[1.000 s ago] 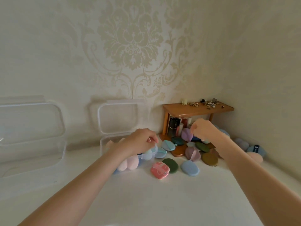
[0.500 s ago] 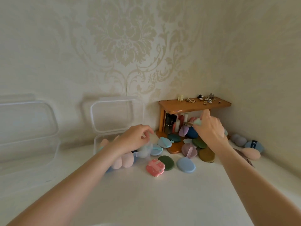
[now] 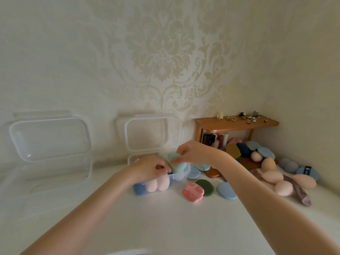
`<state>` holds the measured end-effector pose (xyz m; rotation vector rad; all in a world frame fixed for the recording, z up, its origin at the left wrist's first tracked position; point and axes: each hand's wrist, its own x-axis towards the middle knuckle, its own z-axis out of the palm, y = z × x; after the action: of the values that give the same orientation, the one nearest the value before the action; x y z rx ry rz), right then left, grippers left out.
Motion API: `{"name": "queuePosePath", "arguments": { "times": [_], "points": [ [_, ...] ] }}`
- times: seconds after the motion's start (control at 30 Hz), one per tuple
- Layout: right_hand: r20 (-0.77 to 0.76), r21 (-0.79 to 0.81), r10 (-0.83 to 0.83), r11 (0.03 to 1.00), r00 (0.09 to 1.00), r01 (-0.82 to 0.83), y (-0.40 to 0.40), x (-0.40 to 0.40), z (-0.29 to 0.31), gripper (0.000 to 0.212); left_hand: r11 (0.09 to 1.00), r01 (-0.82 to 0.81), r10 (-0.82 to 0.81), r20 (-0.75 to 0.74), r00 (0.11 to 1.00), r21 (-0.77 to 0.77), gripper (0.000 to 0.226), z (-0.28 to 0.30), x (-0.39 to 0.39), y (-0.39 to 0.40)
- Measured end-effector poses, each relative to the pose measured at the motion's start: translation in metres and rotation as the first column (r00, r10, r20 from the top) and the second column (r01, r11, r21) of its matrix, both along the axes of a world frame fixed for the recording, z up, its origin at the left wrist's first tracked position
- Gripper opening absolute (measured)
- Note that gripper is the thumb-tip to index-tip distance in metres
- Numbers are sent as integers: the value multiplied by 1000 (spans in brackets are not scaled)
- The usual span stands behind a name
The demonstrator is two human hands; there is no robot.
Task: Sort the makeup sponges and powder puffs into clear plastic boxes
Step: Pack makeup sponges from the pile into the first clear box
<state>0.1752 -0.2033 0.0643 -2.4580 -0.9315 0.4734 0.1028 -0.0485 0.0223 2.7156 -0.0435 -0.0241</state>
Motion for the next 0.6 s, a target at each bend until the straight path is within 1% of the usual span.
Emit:
{"name": "queuePosePath", "arguments": {
  "times": [0.07,0.13,0.27,0.33,0.43,0.47,0.5,0.53,0.6],
  "points": [
    [51,-119,18,993,999,-12,6,2,0,43,1000,15,-15,-33,999,1,27,1,1,2],
    [77,-226,60,973,995,-41,11,3,3,41,1000,31,-31,-62,998,-4,27,0,4,3],
    [147,-369,152,925,977,-89,23,1,8,38,999,29,-32,-98,995,-29,33,-2,7,6],
    [163,-432,170,898,972,-85,31,1,9,32,999,33,-36,-103,994,-34,32,-3,7,6],
    [189,-531,189,845,964,-62,45,2,4,5,998,58,-59,-127,990,-8,32,-2,8,7],
    [203,-549,188,834,961,-47,48,2,-1,17,997,73,-72,-132,989,2,33,-2,9,7],
    [217,-564,200,825,956,-44,51,0,-5,25,996,89,-86,-131,988,11,33,-3,10,8],
    [220,-566,199,823,955,-41,51,0,-9,27,995,93,-88,-135,987,28,32,-2,10,8],
    [195,-559,187,828,963,-47,49,0,-15,25,995,77,-68,-143,987,60,30,-2,11,9]
  ]
}}
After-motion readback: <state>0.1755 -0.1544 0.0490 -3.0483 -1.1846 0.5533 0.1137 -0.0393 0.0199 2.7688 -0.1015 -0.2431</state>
